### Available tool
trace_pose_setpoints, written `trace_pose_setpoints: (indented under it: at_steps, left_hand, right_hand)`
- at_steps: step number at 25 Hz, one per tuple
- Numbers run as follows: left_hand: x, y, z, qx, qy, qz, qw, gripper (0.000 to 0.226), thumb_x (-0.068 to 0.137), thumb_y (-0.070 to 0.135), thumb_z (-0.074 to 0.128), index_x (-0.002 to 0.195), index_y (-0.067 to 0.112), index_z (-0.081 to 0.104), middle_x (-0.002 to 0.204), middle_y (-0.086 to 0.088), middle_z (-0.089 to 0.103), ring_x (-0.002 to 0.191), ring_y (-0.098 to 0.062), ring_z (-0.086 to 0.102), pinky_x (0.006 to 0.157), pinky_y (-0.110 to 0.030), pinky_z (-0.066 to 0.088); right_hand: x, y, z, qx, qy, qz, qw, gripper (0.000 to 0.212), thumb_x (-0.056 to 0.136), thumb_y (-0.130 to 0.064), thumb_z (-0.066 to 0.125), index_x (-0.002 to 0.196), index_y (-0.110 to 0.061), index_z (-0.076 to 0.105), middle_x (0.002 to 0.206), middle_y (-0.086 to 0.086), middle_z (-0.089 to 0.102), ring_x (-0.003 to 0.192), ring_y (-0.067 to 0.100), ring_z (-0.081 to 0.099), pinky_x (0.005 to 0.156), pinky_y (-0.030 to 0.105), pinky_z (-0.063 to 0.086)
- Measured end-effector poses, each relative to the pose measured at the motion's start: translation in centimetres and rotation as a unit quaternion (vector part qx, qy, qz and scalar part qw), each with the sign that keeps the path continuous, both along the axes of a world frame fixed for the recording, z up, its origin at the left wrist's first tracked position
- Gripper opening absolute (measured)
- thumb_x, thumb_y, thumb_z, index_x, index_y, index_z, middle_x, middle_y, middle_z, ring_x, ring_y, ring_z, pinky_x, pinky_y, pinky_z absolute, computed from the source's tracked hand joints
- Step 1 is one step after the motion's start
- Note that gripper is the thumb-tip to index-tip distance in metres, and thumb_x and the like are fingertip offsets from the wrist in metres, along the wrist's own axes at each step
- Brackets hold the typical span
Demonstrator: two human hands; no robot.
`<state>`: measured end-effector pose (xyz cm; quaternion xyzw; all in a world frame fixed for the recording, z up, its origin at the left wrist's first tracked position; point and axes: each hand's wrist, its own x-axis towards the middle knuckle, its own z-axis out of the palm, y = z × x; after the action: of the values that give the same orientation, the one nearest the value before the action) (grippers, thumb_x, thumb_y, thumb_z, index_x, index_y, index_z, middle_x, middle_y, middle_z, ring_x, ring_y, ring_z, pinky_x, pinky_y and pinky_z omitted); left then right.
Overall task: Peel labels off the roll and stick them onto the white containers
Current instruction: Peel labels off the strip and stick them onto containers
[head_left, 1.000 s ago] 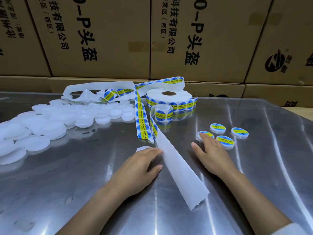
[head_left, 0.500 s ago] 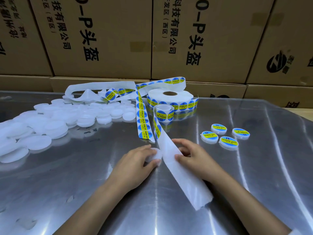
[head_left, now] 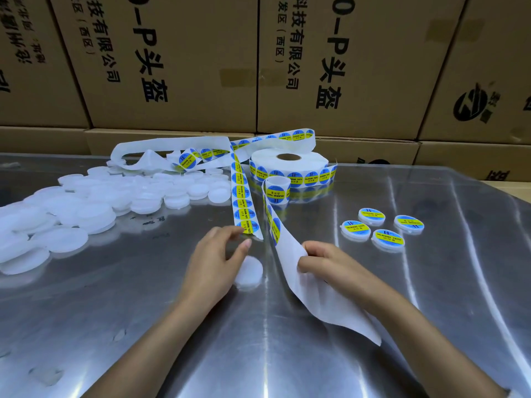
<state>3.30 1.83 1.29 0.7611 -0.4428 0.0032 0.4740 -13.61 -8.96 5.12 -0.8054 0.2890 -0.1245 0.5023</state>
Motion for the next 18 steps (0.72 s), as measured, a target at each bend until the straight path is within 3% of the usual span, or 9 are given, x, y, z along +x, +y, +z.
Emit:
trace_pose_setpoints:
  at_steps: [3, 5, 8, 10, 12, 15, 18]
  left_hand:
    - [-1.3, -0.3, 0.4, 0.007, -0.002, -0.065, 0.998, 0.049, 0.090, 0.038, 0.057, 0.135, 0.022, 0.050, 0.135, 0.016, 0.048, 0.123, 0.003, 0.042, 0.090, 0.002, 0.028]
    - [-2.5, -0.6, 0.3, 0.036, -0.009, -0.133, 0.990, 0.055, 0.092, 0.040, 0.052, 0.143, 0.026, 0.037, 0.140, 0.024, 0.031, 0.128, 0.014, 0.027, 0.091, 0.009, 0.016]
    - [-3.4, -0.4, 0.2, 0.031, -0.015, -0.191, 0.981, 0.043, 0.096, 0.037, 0.046, 0.138, 0.032, 0.043, 0.134, 0.030, 0.043, 0.124, 0.014, 0.037, 0.097, -0.001, 0.027]
    - [-3.9, -0.3, 0.4, 0.026, -0.041, -0.203, 0.978, 0.041, 0.095, 0.037, 0.051, 0.135, 0.032, 0.049, 0.126, 0.026, 0.055, 0.119, 0.006, 0.048, 0.098, -0.017, 0.038]
    - [-4.4, -0.1, 0.5, 0.008, -0.066, -0.182, 0.981, 0.042, 0.091, 0.033, 0.060, 0.132, 0.032, 0.051, 0.124, 0.021, 0.059, 0.116, 0.003, 0.052, 0.098, -0.024, 0.042]
    - [-4.7, -0.1, 0.6, -0.021, -0.072, -0.135, 0.988, 0.044, 0.085, 0.028, 0.068, 0.127, 0.027, 0.058, 0.121, 0.015, 0.063, 0.113, -0.001, 0.056, 0.096, -0.025, 0.043]
    - [-4.7, 0.0, 0.7, -0.037, -0.057, -0.114, 0.991, 0.036, 0.083, 0.027, 0.069, 0.119, 0.027, 0.065, 0.114, 0.017, 0.067, 0.107, 0.004, 0.058, 0.093, -0.017, 0.043]
  right_hand:
    - [0.0, 0.2, -0.3, 0.004, -0.035, 0.042, 0.998, 0.045, 0.062, -0.024, 0.047, 0.094, 0.007, 0.054, 0.080, 0.005, 0.047, 0.076, 0.015, 0.045, 0.070, 0.031, 0.032]
    - [0.1, 0.4, -0.3, 0.027, -0.056, 0.085, 0.994, 0.049, 0.064, -0.020, 0.046, 0.103, 0.007, 0.056, 0.084, 0.006, 0.053, 0.078, 0.015, 0.048, 0.070, 0.030, 0.037]
    - [0.0, 0.3, -0.4, 0.058, -0.080, 0.099, 0.990, 0.036, 0.069, -0.017, 0.052, 0.097, 0.005, 0.056, 0.081, 0.004, 0.053, 0.076, 0.013, 0.050, 0.066, 0.027, 0.039]
    - [0.1, 0.1, -0.6, 0.081, -0.110, 0.065, 0.988, 0.016, 0.083, -0.016, 0.060, 0.089, -0.001, 0.059, 0.080, 0.001, 0.056, 0.077, 0.010, 0.053, 0.069, 0.025, 0.041]
    - [0.3, -0.2, -0.9, 0.075, -0.128, 0.056, 0.987, 0.013, 0.093, -0.012, 0.054, 0.093, -0.003, 0.062, 0.087, 0.003, 0.062, 0.083, 0.009, 0.057, 0.076, 0.024, 0.045]
    - [0.4, -0.5, -1.2, 0.048, -0.134, 0.051, 0.989, 0.016, 0.093, -0.001, 0.049, 0.102, 0.004, 0.062, 0.094, 0.014, 0.064, 0.089, 0.018, 0.058, 0.081, 0.031, 0.045]
    - [0.4, -0.8, -1.3, 0.005, -0.124, 0.056, 0.991, 0.018, 0.092, 0.005, 0.049, 0.102, 0.004, 0.064, 0.098, 0.032, 0.063, 0.088, 0.021, 0.052, 0.081, 0.038, 0.042]
